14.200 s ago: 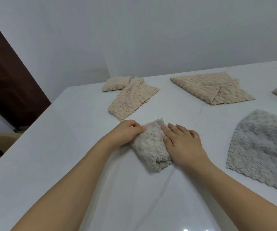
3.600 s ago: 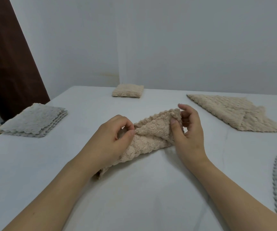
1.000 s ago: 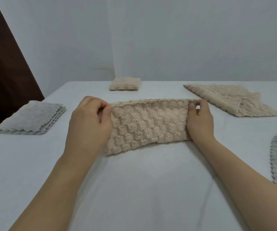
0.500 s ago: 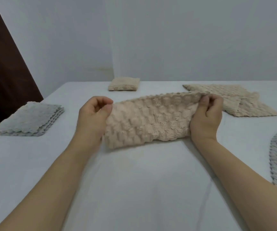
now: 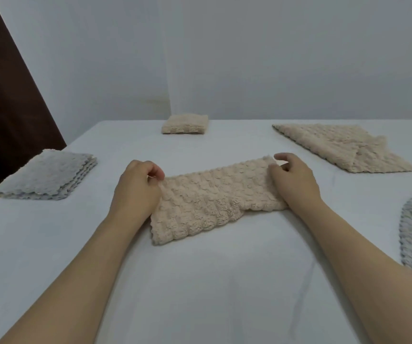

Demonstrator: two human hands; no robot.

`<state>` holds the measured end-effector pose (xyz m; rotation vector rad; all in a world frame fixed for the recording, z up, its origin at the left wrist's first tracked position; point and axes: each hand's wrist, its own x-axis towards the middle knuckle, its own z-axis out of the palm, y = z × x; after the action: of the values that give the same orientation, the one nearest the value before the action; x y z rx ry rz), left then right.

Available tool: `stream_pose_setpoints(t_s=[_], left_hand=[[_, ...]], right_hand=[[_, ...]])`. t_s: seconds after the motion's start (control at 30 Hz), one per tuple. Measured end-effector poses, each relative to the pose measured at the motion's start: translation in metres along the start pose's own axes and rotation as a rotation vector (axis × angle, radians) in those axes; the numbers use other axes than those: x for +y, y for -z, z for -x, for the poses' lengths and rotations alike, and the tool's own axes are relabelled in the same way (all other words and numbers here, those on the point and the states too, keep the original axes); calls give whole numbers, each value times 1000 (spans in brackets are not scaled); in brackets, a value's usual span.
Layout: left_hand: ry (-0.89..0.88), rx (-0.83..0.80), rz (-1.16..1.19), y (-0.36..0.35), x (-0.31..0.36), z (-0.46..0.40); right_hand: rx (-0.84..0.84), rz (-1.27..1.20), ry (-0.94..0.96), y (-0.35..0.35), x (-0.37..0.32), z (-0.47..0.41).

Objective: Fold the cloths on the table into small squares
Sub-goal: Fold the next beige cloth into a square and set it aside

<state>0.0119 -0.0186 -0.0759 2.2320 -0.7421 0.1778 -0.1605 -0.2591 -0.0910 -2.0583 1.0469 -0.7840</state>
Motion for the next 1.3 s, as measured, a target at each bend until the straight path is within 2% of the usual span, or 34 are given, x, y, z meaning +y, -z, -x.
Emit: stream_pose_setpoints(t_s=[0.07, 0.13, 0.23, 0.3, 0.4, 0.47, 0.6, 0.67, 0.73, 0.83, 0.87, 0.93, 0.97, 1.03, 1.1, 1.13, 1.3], left_hand=[[-161, 66, -127, -2, 3, 3], [-302, 104, -80, -2, 13, 9], [-477, -22, 5, -13, 24, 19], [-449, -223, -44, -24, 26, 24], [-349, -489, -271, -36, 22, 24], [-314, -553, -329, -37, 21, 23], [-284, -610, -390, -36, 24, 26], [-283, -611, -401, -36, 25, 27], [-272, -596, -398, -36, 25, 27], [-261, -576, -399, -36, 26, 27], [-261, -573, -394, -36, 27, 28], [-263, -551, -358, -34, 28, 28], [-265, -518, -330, -32, 27, 26], [-245, -416, -279, -28, 24, 21], [-176, -315, -294, -25, 17, 14], [-141, -274, -320, -23, 13, 11], [-31, -202, -327, -24, 3, 2]], right_hand=[[-22, 110, 34, -3, 0, 0], [-13, 156, 65, -5, 0, 0], [-10, 174, 108, -6, -1, 1], [-12, 147, 104, -6, -1, 0], [-42, 98, 60, -5, 3, -5], [-85, 62, 15, -4, 3, -9], [-233, -264, -201, 13, -7, -27], [-259, -196, -211, 17, -8, -35], [-183, 46, -112, 9, -8, -38], [-2, 572, 229, -4, -17, -33], [69, 678, 350, -7, -23, -30], [148, 687, 506, -15, -38, -20], [125, 642, 541, -21, -43, -14], [-62, 554, 542, -34, -45, -2], [-280, 599, 461, -44, -35, 2], [-338, 632, 414, -45, -31, -1], [-419, 722, 303, -48, -24, -12]])
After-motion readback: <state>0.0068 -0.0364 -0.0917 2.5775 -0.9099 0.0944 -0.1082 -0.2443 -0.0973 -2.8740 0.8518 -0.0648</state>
